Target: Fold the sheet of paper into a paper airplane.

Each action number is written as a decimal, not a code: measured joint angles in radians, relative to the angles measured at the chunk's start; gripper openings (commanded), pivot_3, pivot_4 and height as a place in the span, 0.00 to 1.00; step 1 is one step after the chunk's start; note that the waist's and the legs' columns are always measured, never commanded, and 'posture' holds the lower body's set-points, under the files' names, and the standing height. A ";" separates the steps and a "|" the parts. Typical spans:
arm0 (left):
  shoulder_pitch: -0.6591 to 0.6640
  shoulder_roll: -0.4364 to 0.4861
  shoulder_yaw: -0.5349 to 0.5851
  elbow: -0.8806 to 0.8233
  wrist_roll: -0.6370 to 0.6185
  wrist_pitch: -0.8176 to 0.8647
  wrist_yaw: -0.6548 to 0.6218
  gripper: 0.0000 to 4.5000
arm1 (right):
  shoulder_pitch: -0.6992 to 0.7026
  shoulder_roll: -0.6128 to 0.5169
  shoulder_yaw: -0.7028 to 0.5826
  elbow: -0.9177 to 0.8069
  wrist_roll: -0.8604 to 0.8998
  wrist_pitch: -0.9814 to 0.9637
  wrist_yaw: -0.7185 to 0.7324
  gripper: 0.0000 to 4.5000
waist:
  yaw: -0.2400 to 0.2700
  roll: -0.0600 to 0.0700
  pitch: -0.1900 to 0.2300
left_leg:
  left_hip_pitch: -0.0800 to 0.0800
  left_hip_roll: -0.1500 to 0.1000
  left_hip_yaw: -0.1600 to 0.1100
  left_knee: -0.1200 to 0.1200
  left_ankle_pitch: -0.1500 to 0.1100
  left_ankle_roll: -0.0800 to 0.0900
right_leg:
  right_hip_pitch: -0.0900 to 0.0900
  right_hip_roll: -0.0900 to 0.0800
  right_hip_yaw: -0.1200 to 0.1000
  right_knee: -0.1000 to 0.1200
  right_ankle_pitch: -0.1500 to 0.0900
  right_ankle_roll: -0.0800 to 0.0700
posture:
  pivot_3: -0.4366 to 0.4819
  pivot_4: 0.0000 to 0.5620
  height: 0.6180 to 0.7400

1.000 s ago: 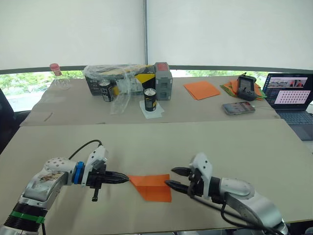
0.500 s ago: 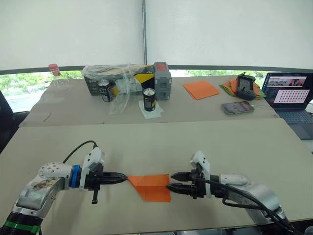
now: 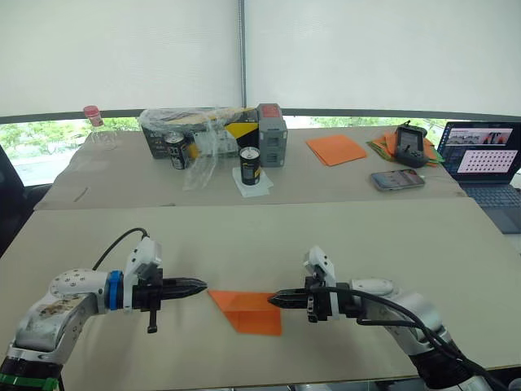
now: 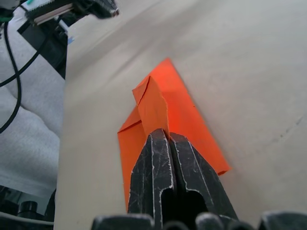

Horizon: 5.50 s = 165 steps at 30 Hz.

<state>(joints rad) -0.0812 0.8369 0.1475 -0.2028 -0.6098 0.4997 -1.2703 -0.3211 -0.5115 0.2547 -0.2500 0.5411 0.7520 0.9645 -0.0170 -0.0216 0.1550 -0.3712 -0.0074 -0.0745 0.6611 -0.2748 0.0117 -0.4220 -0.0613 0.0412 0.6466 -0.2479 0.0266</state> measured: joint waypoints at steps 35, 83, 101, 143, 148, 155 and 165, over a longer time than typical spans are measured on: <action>-0.106 -0.008 -0.059 0.089 -0.021 0.068 0.000 0.00 | 0.080 -0.253 0.074 0.296 -0.796 -1.601 -0.283 0.83 | -0.001 0.000 0.000 | 0.002 0.000 0.013 0.000 0.003 -0.010 | 0.000 0.001 0.003 0.002 0.001 -0.001 | 0.48 0.27 0.99; -0.157 -0.265 -0.356 0.216 0.303 -0.187 0.139 0.00 | 0.132 0.002 0.116 0.049 -0.478 -0.519 -0.141 0.01 | 0.004 0.000 -0.009 | 0.003 0.001 0.015 0.006 0.002 -0.009 | 0.003 0.002 0.003 0.003 0.002 -0.002 | 0.48 0.27 0.99; -0.148 -0.281 -0.364 0.217 0.307 -0.195 0.152 0.00 | -0.025 0.018 -0.130 0.011 -0.130 0.093 -0.170 0.80 | 0.007 0.000 -0.011 | 0.003 -0.001 0.014 0.006 0.002 -0.009 | 0.004 0.001 0.003 0.003 0.002 -0.002 | 0.48 0.27 0.99; -0.155 -0.284 -0.380 0.233 0.314 -0.235 0.149 0.00 | 0.029 -0.104 0.013 0.073 -0.294 -0.534 0.087 0.01 | 0.011 0.000 -0.012 | 0.002 -0.002 0.015 0.007 0.001 -0.008 | 0.004 0.000 0.003 0.001 0.003 0.001 | 0.48 0.27 0.99; -0.158 -0.283 -0.381 0.238 0.314 -0.235 0.145 0.00 | 0.075 -0.120 0.037 0.082 -0.392 -0.755 0.101 0.01 | 0.009 0.000 -0.012 | 0.003 -0.002 0.015 0.007 0.001 -0.008 | 0.005 0.000 0.003 0.001 0.003 0.001 | 0.48 0.27 0.99; -0.164 -0.279 -0.382 0.239 0.314 -0.234 0.144 0.00 | 0.091 -0.129 0.093 0.177 -0.579 -1.055 0.051 0.01 | 0.009 0.000 -0.012 | 0.003 -0.002 0.015 0.007 0.001 -0.008 | 0.005 0.000 0.003 0.001 0.003 0.001 | 0.48 0.27 0.99; -0.172 -0.273 -0.385 0.241 0.318 -0.231 0.142 0.00 | 0.076 -0.124 0.129 0.264 -0.680 -1.184 -0.016 0.01 | 0.009 0.000 -0.012 | 0.006 -0.002 0.015 0.007 0.001 -0.008 | 0.009 0.000 0.003 0.001 0.003 0.001 | 0.48 0.27 0.99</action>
<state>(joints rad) -0.2529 0.5636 -0.2375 0.0383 -0.2917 0.2684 -1.1285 -0.2450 -0.6355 0.3833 0.0142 -0.1384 -0.4322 0.9482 -0.0078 -0.0212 0.1434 -0.3649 -0.0091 -0.0592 0.6683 -0.2733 0.0032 -0.4133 -0.0609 0.0446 0.6478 -0.2451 0.0277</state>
